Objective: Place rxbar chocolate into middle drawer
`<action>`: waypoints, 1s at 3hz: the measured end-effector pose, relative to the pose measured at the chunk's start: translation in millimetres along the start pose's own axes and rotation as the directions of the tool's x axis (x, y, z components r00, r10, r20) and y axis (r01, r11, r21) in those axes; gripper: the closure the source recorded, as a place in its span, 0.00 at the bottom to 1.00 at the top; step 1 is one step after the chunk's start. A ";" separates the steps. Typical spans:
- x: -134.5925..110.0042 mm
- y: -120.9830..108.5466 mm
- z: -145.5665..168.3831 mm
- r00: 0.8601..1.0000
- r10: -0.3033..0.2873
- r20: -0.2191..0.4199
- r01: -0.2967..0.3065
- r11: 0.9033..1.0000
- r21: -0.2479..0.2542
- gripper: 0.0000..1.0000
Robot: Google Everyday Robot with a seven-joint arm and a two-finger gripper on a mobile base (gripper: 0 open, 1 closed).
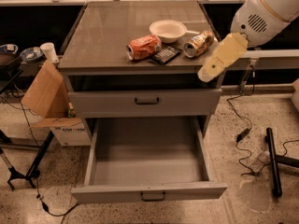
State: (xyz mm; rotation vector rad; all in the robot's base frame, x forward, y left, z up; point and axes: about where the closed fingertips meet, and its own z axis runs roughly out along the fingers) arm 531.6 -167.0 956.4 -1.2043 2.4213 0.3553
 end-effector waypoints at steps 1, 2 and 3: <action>-5.9 -0.2 -0.3 0.995 0.081 0.056 -0.082 0.996 0.030 0.00; -19.6 7.4 2.7 0.952 0.251 0.173 -0.265 0.962 0.065 0.00; -48.0 -2.5 5.5 0.882 0.359 0.305 -0.403 0.910 0.096 0.00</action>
Offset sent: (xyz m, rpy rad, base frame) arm 0.0445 0.0284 0.0318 0.3819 -0.1928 -0.6801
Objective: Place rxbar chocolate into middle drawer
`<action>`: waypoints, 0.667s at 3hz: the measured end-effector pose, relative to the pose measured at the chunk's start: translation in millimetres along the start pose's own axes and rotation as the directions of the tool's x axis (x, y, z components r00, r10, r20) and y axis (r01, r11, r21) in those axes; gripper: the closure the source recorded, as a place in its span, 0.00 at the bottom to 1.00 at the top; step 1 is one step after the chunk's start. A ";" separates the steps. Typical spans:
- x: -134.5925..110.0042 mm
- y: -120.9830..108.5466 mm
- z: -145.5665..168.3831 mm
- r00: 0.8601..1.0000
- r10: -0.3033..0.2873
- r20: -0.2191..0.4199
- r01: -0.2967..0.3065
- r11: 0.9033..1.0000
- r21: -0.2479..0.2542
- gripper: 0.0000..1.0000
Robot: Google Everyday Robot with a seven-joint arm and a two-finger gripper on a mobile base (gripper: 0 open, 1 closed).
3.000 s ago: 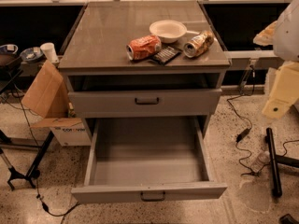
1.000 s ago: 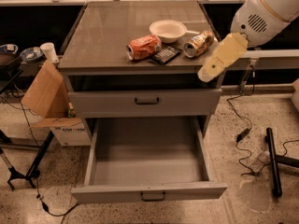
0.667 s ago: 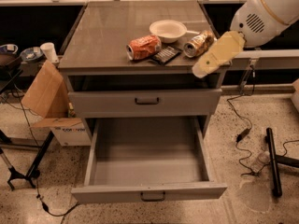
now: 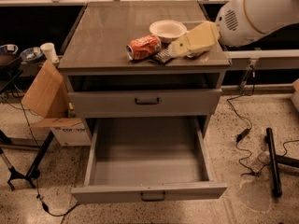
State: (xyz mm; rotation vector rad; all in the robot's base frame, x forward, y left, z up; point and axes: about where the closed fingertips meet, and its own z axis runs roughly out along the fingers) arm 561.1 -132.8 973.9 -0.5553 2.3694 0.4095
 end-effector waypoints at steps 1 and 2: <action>-16.2 -2.7 -1.4 0.997 0.038 0.063 -0.039 0.999 0.012 0.00; -14.6 -1.1 -3.0 0.997 0.032 0.072 -0.033 0.999 0.020 0.00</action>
Offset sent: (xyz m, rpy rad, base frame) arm 0.0080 -0.0006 0.0094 0.0363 -0.0654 -0.0587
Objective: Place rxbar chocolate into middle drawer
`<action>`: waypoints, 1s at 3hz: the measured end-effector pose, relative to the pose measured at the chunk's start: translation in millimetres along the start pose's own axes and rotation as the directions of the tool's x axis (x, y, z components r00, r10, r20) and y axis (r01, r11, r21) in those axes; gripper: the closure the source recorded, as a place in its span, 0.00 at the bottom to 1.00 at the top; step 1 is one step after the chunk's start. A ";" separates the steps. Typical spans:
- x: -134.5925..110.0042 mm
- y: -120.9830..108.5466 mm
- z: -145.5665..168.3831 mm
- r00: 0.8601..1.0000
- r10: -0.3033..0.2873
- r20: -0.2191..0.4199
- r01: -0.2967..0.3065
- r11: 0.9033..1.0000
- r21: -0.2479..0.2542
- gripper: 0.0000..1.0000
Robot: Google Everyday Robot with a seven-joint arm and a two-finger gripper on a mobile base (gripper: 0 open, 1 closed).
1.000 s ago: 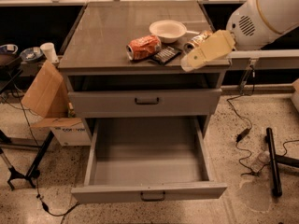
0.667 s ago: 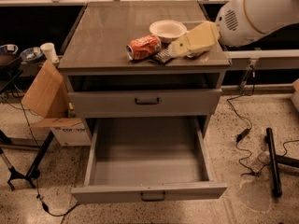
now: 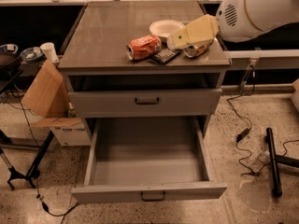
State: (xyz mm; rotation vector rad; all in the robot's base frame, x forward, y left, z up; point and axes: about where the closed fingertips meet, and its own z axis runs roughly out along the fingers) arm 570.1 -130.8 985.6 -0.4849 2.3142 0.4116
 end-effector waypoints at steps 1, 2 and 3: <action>0.3 2.7 4.0 0.998 -0.035 0.053 0.034 0.999 0.011 0.00; -11.4 3.5 15.7 0.988 -0.095 0.123 0.098 0.995 -0.019 0.00; -23.1 8.8 28.9 0.967 -0.197 0.160 0.209 0.976 -0.064 0.00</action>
Offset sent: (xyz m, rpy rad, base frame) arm 0.0339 0.0193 -0.0040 0.0197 -0.2509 0.1601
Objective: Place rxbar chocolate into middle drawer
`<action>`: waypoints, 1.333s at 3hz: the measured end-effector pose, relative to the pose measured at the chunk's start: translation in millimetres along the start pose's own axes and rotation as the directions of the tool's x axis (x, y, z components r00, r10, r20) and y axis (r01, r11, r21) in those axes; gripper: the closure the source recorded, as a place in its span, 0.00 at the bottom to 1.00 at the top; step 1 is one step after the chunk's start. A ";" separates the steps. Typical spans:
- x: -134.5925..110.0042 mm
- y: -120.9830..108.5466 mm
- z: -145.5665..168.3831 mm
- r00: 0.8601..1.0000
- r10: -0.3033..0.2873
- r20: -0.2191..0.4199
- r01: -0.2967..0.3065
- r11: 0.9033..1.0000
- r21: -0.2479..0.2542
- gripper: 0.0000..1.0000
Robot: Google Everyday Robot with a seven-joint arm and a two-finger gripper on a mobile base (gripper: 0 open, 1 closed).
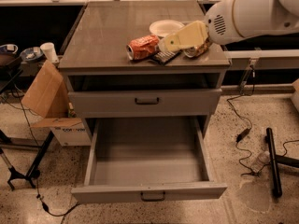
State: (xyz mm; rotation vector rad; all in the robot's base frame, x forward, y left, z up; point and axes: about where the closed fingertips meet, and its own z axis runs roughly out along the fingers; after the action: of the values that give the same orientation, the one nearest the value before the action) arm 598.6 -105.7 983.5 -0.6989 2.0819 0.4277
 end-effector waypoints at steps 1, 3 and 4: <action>-14.1 0.3 12.5 0.990 -0.139 -0.018 0.138 0.988 -0.064 0.00; -37.0 12.7 32.2 0.898 -0.368 -0.240 0.335 0.927 -0.167 0.00; -37.1 12.2 32.2 0.900 -0.366 -0.237 0.334 0.928 -0.165 0.00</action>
Offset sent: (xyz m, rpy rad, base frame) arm 0.0365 0.0340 0.0167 -0.3822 0.0538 0.3841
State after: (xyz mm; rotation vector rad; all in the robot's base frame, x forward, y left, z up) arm 628.5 -67.1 996.8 -1.2392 2.1246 0.2661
